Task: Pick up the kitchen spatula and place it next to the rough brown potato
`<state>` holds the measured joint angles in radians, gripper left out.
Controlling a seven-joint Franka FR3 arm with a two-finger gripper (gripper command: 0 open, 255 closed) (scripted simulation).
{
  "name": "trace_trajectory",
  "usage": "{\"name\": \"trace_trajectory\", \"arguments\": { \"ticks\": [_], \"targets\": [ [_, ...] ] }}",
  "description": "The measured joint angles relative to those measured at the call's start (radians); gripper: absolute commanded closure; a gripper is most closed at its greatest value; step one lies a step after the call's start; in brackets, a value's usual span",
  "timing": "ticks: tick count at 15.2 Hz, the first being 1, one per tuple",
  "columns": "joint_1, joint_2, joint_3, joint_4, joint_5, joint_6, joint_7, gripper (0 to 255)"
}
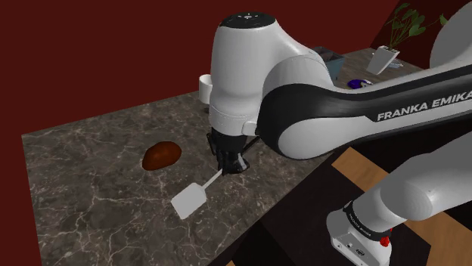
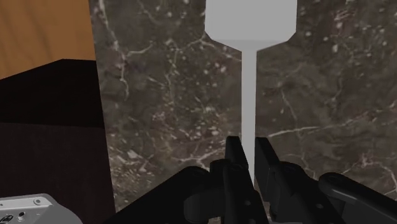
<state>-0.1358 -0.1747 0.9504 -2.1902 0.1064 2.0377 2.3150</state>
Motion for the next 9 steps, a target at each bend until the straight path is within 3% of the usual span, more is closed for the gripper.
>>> {"name": "trace_trajectory", "arguments": {
  "ticks": [9],
  "targets": [
    [-0.015, 0.086, 0.038, -0.067, -0.072, 0.121, 0.062, 255]
  ]
}}
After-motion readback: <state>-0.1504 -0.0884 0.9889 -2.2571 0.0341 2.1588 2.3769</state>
